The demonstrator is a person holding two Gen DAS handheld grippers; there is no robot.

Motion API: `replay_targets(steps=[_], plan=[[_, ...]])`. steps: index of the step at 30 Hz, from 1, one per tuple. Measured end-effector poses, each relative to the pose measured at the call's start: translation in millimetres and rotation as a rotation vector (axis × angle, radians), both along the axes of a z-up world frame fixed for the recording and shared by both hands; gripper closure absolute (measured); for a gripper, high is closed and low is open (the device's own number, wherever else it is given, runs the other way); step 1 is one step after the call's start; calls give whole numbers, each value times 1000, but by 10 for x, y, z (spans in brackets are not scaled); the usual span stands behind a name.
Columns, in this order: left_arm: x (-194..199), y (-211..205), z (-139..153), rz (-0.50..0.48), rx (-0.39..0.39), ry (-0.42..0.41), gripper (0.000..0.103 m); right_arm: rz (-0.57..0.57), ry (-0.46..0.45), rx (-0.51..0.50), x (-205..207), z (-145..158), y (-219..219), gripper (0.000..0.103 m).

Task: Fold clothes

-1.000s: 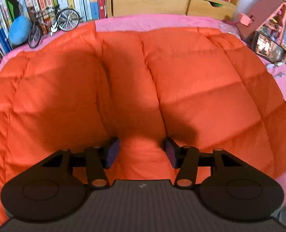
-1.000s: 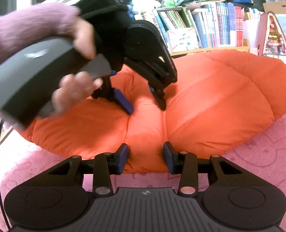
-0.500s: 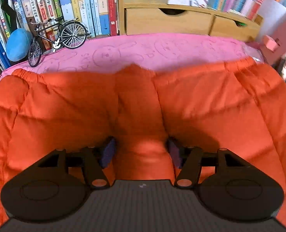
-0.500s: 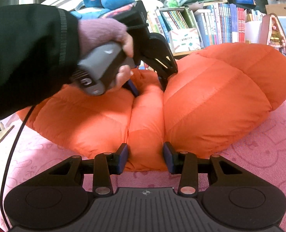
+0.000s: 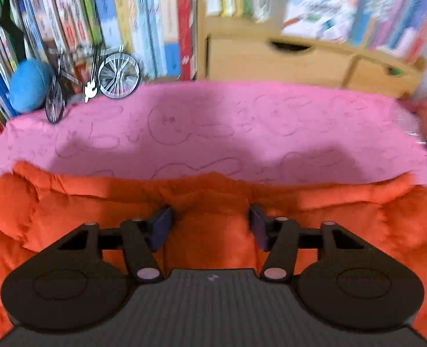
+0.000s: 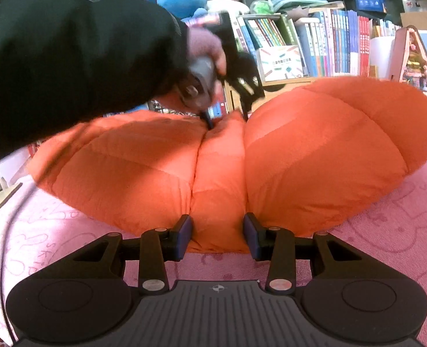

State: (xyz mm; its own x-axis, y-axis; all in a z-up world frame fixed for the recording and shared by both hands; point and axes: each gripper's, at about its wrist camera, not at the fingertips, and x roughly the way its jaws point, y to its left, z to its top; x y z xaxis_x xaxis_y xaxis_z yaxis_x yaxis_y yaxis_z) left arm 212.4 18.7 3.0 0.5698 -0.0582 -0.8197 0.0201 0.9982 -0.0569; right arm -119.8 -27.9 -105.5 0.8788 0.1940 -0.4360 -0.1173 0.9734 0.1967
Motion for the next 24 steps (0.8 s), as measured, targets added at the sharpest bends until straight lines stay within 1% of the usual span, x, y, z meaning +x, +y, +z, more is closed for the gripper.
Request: replay_targets(steps=[3,6,9,12,14,18,22,24], plan=[[-482,-49,217,-91,-32,-32,49,-2,-2,-4,1,15,-2,62],[-1030,-86,321,-188,-26,-44,49,-2,-2,-2,-5,46,-8,62],[-1466,-117,261,-250,-29,-6,49,-4,-2,-4,2,70,-8,62],[-1685,-125,112,-262,-17,36,49,-5,-2,-9,4,89,-3,62],[-1714,-112,1,-266,-19,61,49,-5,-3,-11,3,89,3,62],[-1642,-89,-105,-256,-17,56,49,-6,-4,-16,0,90,14,62],[-1419,-21,-116,-222,-6,8,47,-5,-4,-14,-11,108,14,62],[-1246,24,-122,-198,-21,-2,47,-4,-4,-11,-18,112,15,62]])
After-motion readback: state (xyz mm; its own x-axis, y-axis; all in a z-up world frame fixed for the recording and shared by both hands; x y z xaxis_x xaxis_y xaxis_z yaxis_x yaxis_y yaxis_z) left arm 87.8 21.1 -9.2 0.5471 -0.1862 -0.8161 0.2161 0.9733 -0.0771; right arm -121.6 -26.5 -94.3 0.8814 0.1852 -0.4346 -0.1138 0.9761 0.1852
